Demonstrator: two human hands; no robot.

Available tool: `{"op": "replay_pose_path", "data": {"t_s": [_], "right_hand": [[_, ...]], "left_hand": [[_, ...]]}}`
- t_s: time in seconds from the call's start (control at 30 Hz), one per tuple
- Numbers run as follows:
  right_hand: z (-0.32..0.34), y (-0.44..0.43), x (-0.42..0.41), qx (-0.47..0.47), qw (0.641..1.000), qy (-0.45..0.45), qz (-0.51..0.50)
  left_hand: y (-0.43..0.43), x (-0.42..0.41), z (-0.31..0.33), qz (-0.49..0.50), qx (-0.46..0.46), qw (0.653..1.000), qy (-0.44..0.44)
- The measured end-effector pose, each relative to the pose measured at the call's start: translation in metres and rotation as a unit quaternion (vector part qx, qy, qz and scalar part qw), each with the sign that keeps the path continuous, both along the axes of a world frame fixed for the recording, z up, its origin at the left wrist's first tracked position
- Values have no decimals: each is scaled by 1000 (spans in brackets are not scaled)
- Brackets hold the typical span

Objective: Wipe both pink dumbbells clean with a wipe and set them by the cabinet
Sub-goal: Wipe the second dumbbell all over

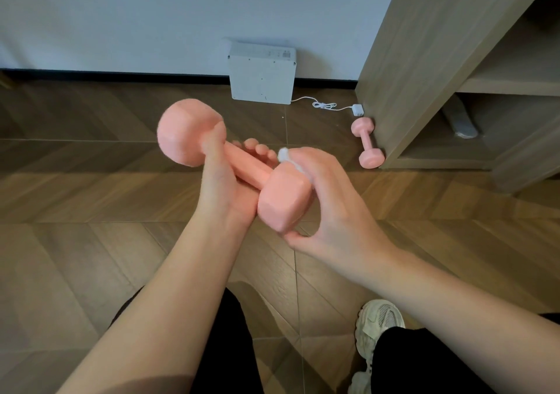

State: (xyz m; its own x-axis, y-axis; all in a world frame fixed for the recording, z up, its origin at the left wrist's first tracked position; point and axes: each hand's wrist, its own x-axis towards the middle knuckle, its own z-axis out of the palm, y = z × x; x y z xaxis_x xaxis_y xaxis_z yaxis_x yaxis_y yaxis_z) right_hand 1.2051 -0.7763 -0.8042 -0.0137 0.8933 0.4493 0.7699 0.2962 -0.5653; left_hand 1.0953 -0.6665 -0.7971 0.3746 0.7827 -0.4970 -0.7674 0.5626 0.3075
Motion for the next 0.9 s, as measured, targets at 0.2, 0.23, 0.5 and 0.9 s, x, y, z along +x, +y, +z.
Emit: {"op": "replay_pose_path", "data": {"t_s": [0.2, 0.23, 0.5, 0.9], "right_hand": [[-12, -1, 5, 11, 977, -213, 19], [-14, -1, 5, -12, 983, -181, 4], [-7, 2, 3, -12, 997, -65, 51], [3, -3, -1, -17, 994, 7, 111]], "left_hand": [[-4, -4, -6, 33, -98, 993, 57], [-4, -6, -7, 40, -90, 994, 56], [-1, -11, -2, 45, -42, 998, -9], [2, -11, -6, 51, -10, 999, 16]]}}
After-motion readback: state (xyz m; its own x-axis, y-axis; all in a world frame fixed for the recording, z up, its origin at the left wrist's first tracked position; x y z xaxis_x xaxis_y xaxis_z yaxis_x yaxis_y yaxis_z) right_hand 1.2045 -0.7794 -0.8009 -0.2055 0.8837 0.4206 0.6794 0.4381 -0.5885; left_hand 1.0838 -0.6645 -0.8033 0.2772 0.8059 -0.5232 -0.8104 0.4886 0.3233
